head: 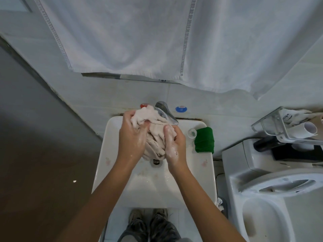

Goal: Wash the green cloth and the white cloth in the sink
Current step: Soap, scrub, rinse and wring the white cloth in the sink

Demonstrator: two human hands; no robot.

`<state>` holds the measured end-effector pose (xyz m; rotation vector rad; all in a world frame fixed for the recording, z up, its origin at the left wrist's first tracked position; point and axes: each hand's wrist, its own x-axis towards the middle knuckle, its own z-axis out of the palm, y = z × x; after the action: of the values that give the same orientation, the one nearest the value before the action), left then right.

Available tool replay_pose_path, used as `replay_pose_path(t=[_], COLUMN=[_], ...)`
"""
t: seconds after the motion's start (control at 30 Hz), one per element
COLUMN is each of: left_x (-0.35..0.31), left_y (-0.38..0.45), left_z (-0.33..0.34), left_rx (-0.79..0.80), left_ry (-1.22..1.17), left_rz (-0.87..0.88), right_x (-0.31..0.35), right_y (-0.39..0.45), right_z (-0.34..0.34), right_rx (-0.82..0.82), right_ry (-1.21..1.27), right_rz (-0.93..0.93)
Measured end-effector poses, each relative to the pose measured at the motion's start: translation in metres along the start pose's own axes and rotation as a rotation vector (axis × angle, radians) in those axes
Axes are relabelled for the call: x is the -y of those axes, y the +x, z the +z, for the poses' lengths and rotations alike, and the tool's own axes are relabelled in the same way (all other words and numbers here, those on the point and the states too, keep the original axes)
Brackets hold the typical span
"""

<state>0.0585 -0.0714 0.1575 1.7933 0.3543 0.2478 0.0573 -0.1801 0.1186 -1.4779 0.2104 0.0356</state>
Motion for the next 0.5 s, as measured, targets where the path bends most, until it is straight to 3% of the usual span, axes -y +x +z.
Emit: replay_pose_path(t=[0.17, 0.27, 0.37, 0.5], left_x=[0.001, 0.001, 0.01, 0.018], left_y=[-0.033, -0.025, -0.008, -0.02], left_z=[0.019, 0.021, 0.015, 0.021], left_rx=[0.048, -0.091, -0.158, -0.075], left_ry=[0.193, 0.218, 0.213, 0.376], left_rz=[0.11, 0.024, -0.084, -0.067], right_x=[0.022, 0.027, 0.023, 0.019], right_y=[0.018, 0.006, -0.019, 0.011], right_z=[0.012, 0.024, 0.027, 0.03], right_rx=[-0.188, -0.076, 0.135, 0.054], right_ry=[0.03, -0.084, -0.363, -0.339], right_rz=[0.013, 0.019, -0.102, 0.015])
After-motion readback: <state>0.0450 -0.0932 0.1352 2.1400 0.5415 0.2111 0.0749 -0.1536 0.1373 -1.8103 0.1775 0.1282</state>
